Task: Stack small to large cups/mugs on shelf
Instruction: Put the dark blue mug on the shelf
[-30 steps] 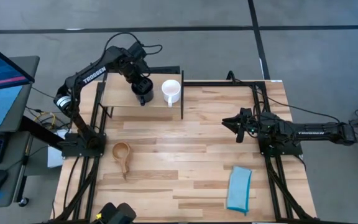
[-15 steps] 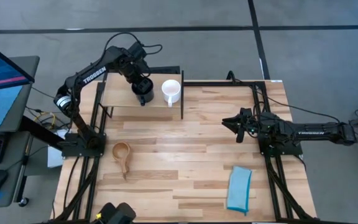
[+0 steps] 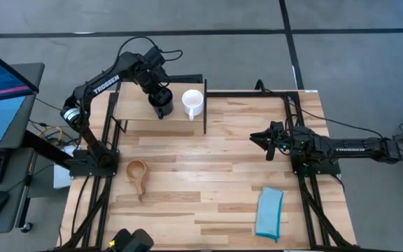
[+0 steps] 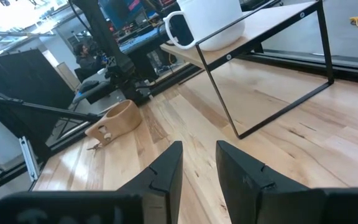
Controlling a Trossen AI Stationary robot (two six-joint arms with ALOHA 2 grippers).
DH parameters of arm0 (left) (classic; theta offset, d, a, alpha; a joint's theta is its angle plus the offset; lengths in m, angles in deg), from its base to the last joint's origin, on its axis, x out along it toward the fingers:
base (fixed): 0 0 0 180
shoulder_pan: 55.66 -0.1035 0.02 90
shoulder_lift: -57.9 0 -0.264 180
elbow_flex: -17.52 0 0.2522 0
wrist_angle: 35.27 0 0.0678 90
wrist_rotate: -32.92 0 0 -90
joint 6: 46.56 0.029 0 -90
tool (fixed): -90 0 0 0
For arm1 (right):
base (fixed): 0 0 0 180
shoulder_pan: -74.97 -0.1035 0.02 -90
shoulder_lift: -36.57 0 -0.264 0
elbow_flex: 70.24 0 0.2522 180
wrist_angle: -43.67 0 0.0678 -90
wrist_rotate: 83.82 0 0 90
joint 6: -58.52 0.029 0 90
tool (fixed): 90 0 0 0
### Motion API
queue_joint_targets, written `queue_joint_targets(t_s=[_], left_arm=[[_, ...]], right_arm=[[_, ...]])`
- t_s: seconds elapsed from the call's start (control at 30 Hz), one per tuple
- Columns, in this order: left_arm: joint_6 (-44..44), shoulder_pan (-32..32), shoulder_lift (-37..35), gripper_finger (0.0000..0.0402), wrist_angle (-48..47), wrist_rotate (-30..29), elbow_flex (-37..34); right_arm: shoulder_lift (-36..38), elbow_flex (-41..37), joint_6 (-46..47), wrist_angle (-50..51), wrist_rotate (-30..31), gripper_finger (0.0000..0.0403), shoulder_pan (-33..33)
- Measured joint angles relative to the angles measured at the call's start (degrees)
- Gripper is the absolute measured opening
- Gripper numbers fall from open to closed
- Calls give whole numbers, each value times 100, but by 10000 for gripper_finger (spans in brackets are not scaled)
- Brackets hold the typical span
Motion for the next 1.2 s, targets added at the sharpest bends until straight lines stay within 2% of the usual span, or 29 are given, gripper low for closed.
queue_joint_targets(t_s=[0.17, 0.57, 1.03, 1.2], left_arm=[[251, 79, -2, 47, -2, 44, 0], [205, 156, -5, 120, 35, -298, 1], [97, 117, -478, 126, 153, -565, 11], [77, 116, -771, 126, 281, -401, 11]], right_arm=[[0, 0, 0, 0, 0, 118, 0], [0, 0, 0, 0, 0, 118, 1], [0, 0, 2, -2, 2, 118, 2], [0, 0, 2, -2, 1, 118, 2]])
